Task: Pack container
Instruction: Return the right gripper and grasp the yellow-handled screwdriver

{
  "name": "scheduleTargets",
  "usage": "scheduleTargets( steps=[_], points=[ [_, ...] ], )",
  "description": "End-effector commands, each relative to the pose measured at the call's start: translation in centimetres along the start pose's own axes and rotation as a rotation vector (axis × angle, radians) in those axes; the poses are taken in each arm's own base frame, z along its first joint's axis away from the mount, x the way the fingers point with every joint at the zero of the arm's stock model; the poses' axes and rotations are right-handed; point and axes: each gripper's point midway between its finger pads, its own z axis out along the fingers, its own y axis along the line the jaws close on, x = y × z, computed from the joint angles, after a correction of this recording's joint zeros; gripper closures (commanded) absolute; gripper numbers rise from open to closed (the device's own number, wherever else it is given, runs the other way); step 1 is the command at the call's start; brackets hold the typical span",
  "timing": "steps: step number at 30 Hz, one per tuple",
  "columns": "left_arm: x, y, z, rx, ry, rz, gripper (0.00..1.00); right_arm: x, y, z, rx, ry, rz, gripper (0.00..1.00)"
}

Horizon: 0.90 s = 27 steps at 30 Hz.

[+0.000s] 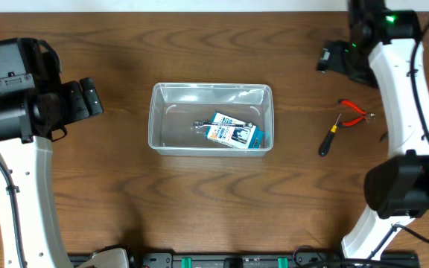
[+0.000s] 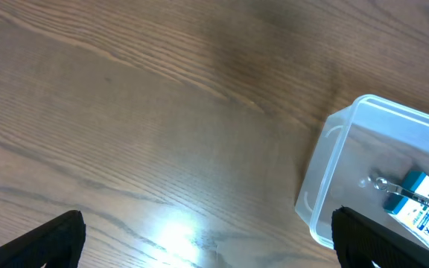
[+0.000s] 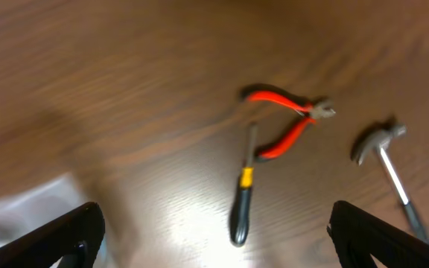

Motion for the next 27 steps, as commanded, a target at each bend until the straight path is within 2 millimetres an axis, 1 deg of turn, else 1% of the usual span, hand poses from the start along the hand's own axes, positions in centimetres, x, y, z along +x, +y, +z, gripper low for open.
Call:
scheduleTargets(
  steps=[1, 5, 7, 10, 14, 16, 20, 24, 27],
  points=[
    [0.2, 0.4, 0.2, -0.019, 0.009, -0.004, 0.02, 2.1, -1.4, 4.2, 0.039, 0.099, 0.125, 0.01],
    [0.1, 0.4, 0.2, -0.019, 0.009, -0.005, 0.02, 5.3, -1.3, 9.2, 0.001, 0.189, 0.125, 0.01],
    [0.1, 0.4, 0.2, -0.019, 0.009, -0.005, 0.02, 6.8, -1.3, 11.0, 0.002, 0.209, 0.119, 0.01],
    [0.2, 0.4, 0.2, -0.019, 0.009, -0.004, 0.02, 8.3, -1.2, 13.2, -0.001, 0.208, 0.088, 0.01],
    [0.2, 0.4, 0.2, -0.019, 0.009, -0.004, 0.02, 9.2, -1.1, 15.5, -0.022, 0.177, 0.042, 0.01],
    [0.2, 0.4, 0.2, -0.019, 0.009, -0.004, 0.02, 9.7, -1.2, 16.3, -0.026, 0.170, 0.038, 0.01],
    [0.2, 0.4, 0.2, -0.019, 0.009, -0.004, 0.02, 11.3, -1.5, 17.7, -0.031, 0.182, 0.043, 0.01],
    [0.1, 0.4, 0.2, -0.019, 0.009, -0.005, 0.02, 12.7, -1.9, 18.5, -0.026, 0.206, 0.073, 0.03],
    [0.1, 0.4, 0.2, -0.019, 0.009, -0.005, 0.02, 13.4, -2.1, 18.7, -0.017, 0.219, 0.097, 0.04]
  ],
)
